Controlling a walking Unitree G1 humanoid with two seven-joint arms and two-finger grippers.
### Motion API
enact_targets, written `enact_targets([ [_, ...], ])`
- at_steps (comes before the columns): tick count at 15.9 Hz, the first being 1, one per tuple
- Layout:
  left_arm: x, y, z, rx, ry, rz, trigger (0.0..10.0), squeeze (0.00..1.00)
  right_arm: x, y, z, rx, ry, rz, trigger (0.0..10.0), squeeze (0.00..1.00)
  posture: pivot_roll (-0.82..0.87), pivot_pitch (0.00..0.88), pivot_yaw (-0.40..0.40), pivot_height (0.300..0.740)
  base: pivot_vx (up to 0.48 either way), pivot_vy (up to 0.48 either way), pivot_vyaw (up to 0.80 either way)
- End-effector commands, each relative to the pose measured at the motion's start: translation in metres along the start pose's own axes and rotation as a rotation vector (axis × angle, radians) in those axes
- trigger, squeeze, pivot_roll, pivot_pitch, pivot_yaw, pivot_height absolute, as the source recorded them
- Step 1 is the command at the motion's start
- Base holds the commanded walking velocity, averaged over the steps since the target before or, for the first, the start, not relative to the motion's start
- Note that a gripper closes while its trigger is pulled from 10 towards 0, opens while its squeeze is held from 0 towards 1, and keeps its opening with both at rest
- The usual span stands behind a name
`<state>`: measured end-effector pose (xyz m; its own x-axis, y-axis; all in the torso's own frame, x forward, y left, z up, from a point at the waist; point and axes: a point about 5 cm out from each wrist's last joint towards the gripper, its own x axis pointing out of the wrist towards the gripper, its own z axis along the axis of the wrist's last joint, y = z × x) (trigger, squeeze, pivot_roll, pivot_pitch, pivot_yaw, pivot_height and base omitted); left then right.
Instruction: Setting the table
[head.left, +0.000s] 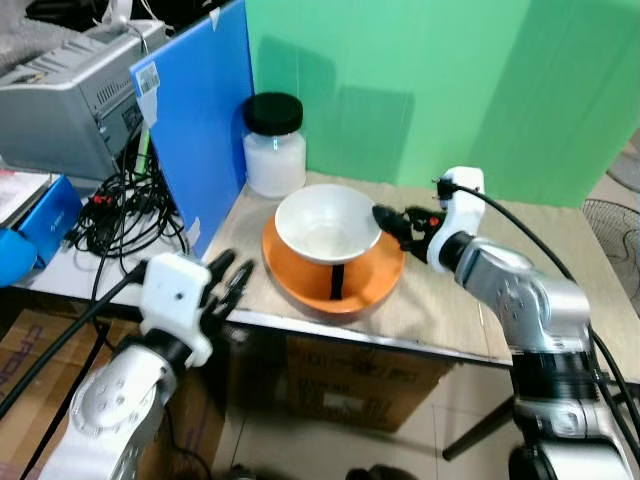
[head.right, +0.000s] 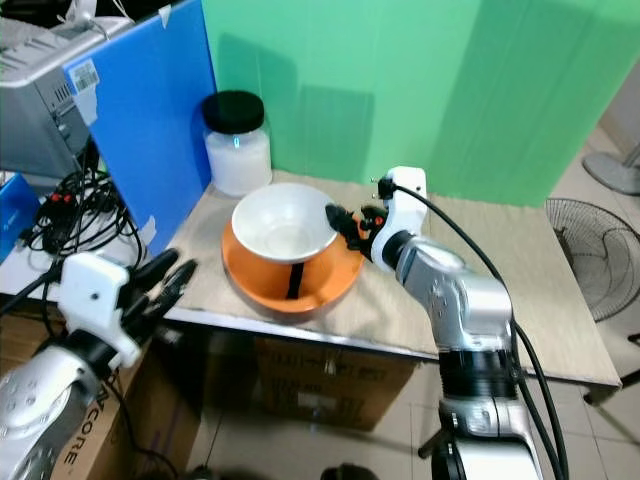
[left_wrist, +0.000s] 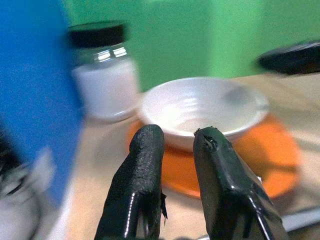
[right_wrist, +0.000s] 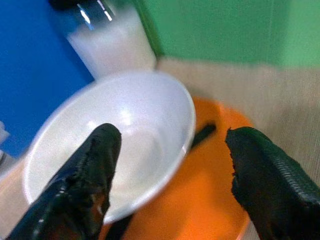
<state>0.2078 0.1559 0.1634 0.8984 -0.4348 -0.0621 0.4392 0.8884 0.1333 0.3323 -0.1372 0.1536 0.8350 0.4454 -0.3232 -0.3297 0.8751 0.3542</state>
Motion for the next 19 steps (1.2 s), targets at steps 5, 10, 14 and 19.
enact_targets([
  [5,0.010,-0.010,0.003,0.023,0.028,-0.214,10.0,0.00,0.015,-0.007,-0.002,0.060,0.122,-0.065,10.0,1.00,0.00,0.043,-0.038,0.740,0.000,0.000,0.00],
  [10,0.009,-0.015,0.000,0.003,0.039,-0.241,10.0,0.00,0.015,-0.012,-0.009,0.102,0.210,-0.100,10.0,0.00,-0.02,0.071,-0.038,0.740,0.000,0.000,0.00],
  [14,0.007,-0.019,-0.001,-0.010,0.045,-0.244,10.0,0.00,0.015,-0.006,-0.009,0.264,0.200,-0.051,5.7,0.00,-0.03,0.094,-0.039,0.740,0.000,0.000,0.00],
  [19,0.005,-0.018,-0.005,-0.008,0.067,-0.232,10.0,0.00,0.024,0.009,-0.010,0.315,0.227,0.000,1.3,0.00,-0.03,0.106,-0.053,0.740,0.000,0.000,0.00],
])
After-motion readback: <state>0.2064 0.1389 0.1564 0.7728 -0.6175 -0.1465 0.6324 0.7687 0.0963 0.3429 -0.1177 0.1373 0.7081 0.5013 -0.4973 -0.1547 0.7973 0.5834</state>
